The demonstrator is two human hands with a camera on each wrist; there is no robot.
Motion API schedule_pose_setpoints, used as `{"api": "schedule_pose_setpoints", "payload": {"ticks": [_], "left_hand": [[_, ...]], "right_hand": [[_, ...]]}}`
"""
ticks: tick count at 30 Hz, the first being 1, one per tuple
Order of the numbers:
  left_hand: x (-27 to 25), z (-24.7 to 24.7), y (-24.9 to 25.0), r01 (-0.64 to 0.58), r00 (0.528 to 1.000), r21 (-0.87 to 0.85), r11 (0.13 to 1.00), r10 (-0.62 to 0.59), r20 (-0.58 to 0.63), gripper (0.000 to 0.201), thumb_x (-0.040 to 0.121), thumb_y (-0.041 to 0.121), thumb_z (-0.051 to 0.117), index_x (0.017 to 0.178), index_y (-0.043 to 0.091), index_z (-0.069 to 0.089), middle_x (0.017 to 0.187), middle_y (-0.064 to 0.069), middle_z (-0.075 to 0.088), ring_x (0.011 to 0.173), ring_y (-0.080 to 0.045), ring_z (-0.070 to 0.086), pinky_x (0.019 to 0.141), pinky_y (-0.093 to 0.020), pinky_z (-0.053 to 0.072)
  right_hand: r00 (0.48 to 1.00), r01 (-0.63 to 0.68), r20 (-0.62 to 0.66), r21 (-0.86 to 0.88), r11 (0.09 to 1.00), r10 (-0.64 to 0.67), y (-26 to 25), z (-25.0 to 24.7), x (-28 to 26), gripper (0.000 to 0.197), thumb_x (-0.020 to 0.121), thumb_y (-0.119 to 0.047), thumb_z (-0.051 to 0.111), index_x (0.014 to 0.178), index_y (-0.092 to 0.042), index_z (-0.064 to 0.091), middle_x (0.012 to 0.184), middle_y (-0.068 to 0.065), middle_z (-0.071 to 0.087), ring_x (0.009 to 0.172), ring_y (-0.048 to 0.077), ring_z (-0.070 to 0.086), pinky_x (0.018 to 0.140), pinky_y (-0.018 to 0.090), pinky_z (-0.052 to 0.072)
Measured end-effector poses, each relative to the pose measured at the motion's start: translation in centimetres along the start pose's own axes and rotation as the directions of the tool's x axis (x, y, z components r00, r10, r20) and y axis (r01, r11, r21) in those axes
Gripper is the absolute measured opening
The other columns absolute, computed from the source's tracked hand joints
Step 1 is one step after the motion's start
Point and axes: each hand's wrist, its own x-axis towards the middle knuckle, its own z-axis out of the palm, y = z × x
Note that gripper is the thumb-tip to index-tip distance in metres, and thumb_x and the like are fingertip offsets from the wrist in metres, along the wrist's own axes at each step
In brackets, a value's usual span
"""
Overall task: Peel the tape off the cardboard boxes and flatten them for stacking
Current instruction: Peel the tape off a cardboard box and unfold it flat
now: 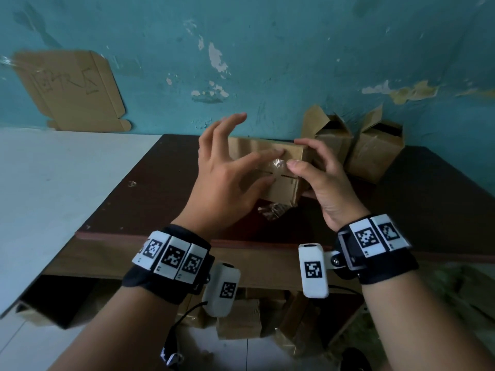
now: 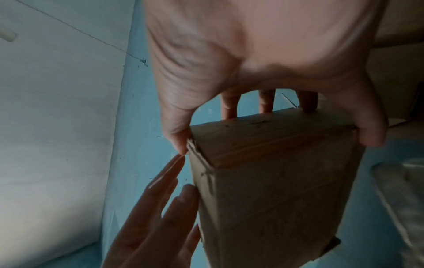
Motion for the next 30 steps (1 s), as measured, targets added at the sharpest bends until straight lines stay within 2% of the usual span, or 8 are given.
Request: {"api": "schedule_pose_setpoints", "payload": {"ticks": [3,7,13,17,20,22,25,30], "left_hand": [[-0.1,0.5,0.6,-0.035,0.997,0.047,0.998,0.038,-0.063,0.03,0.088,0.04,0.077,0.117,0.035,0.077,0.15,-0.017,0.044,0.139,-0.045,0.033,0.111,-0.061,0.031],[-0.1,0.9,1.4,0.005,0.989,0.028,1.0,-0.001,-0.146,0.021,0.086,0.042,0.079,0.103,0.03,0.081,0.135,-0.008,0.058,0.128,-0.039,0.044,0.101,-0.058,0.036],[0.1,1.1,0.6,-0.022,0.968,-0.08,0.997,0.001,-0.25,0.007,0.091,0.024,0.078,0.093,0.019,0.082,0.105,-0.003,0.067,0.102,-0.031,0.055,0.081,-0.052,0.046],[0.2,0.7,-0.5,0.027,0.965,-0.088,0.996,-0.048,-0.256,0.009,0.093,0.022,0.074,0.091,0.015,0.079,0.092,0.0,0.067,0.09,-0.025,0.056,0.076,-0.048,0.049],[0.2,0.1,-1.4,0.066,0.961,-0.08,0.995,-0.085,-0.262,0.01,0.093,0.021,0.071,0.091,0.013,0.077,0.089,0.0,0.069,0.086,-0.026,0.058,0.075,-0.048,0.05],[0.3,-0.1,-2.0,0.083,0.959,-0.068,0.994,-0.098,-0.265,0.009,0.092,0.019,0.071,0.09,0.012,0.076,0.089,0.001,0.07,0.086,-0.026,0.059,0.074,-0.048,0.05],[0.1,-0.2,-2.4,0.104,0.958,-0.065,0.992,-0.118,-0.26,0.006,0.092,0.016,0.071,0.089,0.012,0.074,0.088,0.001,0.069,0.084,-0.025,0.059,0.073,-0.049,0.05],[0.1,-0.9,-2.8,0.221,0.922,-0.126,0.967,-0.25,-0.297,0.004,0.091,0.014,0.067,0.092,0.014,0.071,0.091,0.013,0.066,0.087,-0.02,0.066,0.081,-0.053,0.053]], "right_hand": [[1.0,0.0,-0.022,-0.01,1.0,0.0,0.2,0.2,0.1,0.052,0.064,-0.057,0.076,0.114,-0.048,0.066,0.14,-0.005,0.053,0.13,0.017,0.054,0.106,0.054,0.049],[0.998,0.054,-0.039,-0.061,0.997,-0.056,0.5,0.8,-0.2,0.052,0.064,-0.059,0.076,0.114,-0.047,0.066,0.139,-0.009,0.044,0.134,0.014,0.046,0.108,0.055,0.047],[0.998,0.027,-0.059,-0.016,1.0,-0.028,0.3,0.8,0.0,0.053,0.064,-0.061,0.076,0.114,-0.047,0.066,0.138,-0.002,0.051,0.13,0.018,0.052,0.106,0.055,0.048],[0.997,0.008,-0.075,0.031,0.999,-0.006,-0.4,0.3,-0.1,0.049,0.062,-0.061,0.071,0.109,-0.048,0.066,0.131,0.001,0.06,0.119,0.018,0.06,0.098,0.049,0.053],[0.998,-0.026,-0.05,0.054,0.998,0.029,-0.9,-0.4,-0.1,0.048,0.061,-0.061,0.068,0.107,-0.051,0.065,0.129,-0.005,0.062,0.116,0.017,0.062,0.086,0.049,0.054],[0.999,-0.038,-0.031,0.056,0.998,0.04,-1.0,-0.8,-0.1,0.049,0.061,-0.06,0.068,0.109,-0.051,0.065,0.127,-0.005,0.063,0.114,0.017,0.062,0.086,0.052,0.054],[0.999,-0.038,-0.016,0.05,0.998,0.039,-1.0,-0.9,-0.3,0.051,0.062,-0.059,0.068,0.112,-0.047,0.066,0.125,-0.001,0.064,0.113,0.02,0.063,0.085,0.053,0.056],[0.998,-0.053,-0.028,0.124,0.991,0.057,-0.9,-1.7,-0.2,0.053,0.074,-0.05,0.067,0.123,-0.032,0.064,0.119,-0.004,0.069,0.117,0.023,0.064,0.077,0.044,0.058]]}}
